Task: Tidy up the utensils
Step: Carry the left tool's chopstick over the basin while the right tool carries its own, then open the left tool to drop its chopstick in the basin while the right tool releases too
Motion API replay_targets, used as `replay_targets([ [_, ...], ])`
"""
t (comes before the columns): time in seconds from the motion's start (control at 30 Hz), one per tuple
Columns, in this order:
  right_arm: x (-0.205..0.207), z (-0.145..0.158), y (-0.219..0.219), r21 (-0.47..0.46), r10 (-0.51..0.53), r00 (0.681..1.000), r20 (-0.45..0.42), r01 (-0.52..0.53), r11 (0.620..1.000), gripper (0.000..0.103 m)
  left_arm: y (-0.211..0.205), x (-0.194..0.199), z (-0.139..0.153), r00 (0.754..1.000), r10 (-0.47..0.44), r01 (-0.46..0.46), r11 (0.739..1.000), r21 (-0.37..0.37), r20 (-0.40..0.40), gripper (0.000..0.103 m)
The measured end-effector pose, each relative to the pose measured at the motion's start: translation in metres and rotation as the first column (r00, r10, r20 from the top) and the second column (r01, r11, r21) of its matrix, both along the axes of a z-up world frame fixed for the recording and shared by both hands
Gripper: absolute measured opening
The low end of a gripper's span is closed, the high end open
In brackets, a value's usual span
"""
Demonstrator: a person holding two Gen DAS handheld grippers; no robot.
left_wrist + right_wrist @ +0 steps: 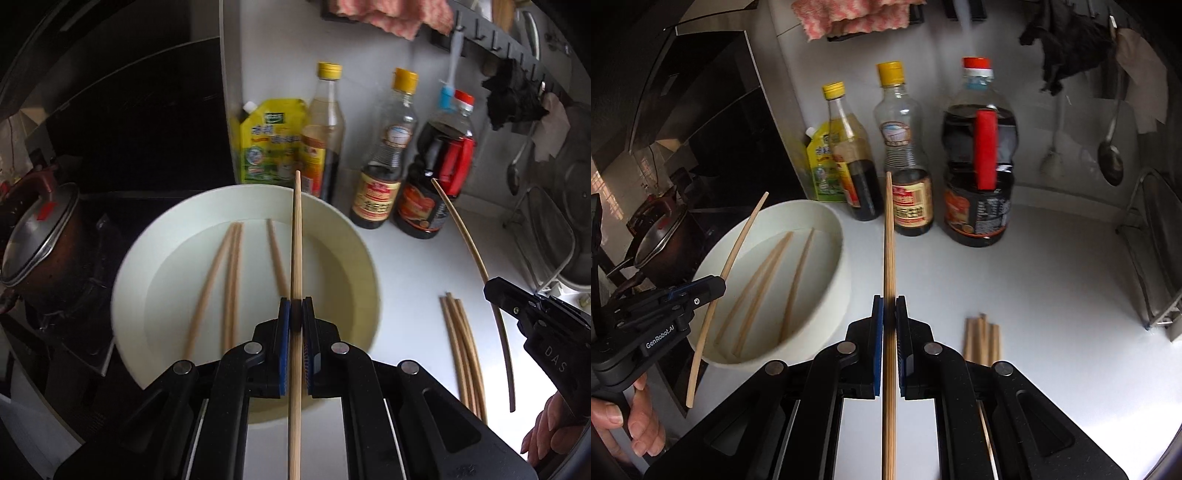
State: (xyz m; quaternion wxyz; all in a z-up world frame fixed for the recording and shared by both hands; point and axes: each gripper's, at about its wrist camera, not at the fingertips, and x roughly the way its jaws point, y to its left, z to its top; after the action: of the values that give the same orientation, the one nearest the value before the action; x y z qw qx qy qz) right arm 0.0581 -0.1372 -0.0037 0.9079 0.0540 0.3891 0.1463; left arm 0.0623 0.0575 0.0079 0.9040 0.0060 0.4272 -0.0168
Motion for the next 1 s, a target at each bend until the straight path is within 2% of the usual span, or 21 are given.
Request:
replay_targets([
  [0.23,0.049,-0.002,0.080,0.068,0.071,0.997,-0.035,-0.069,0.995,0.006,0.067,0.028,-0.005,0.998,0.064,-0.064,0.998,0.017,-0.028,0.007],
  [0.47,0.078,-0.023,0.136,0.066,0.097,0.986,-0.136,-0.089,0.994,0.006,0.094,0.059,-0.021,0.996,0.056,-0.055,0.998,0.013,-0.072,0.007],
  [0.67,0.091,-0.041,0.155,0.034,0.085,0.978,-0.188,-0.080,0.996,0.006,0.100,0.077,-0.038,0.992,0.031,-0.030,0.999,0.009,-0.122,0.007],
  [1.0,0.107,-0.068,0.161,0.014,0.065,0.956,-0.285,-0.063,0.998,0.007,0.104,0.094,-0.061,0.982,0.007,-0.008,1.000,-0.008,-0.189,0.007],
])
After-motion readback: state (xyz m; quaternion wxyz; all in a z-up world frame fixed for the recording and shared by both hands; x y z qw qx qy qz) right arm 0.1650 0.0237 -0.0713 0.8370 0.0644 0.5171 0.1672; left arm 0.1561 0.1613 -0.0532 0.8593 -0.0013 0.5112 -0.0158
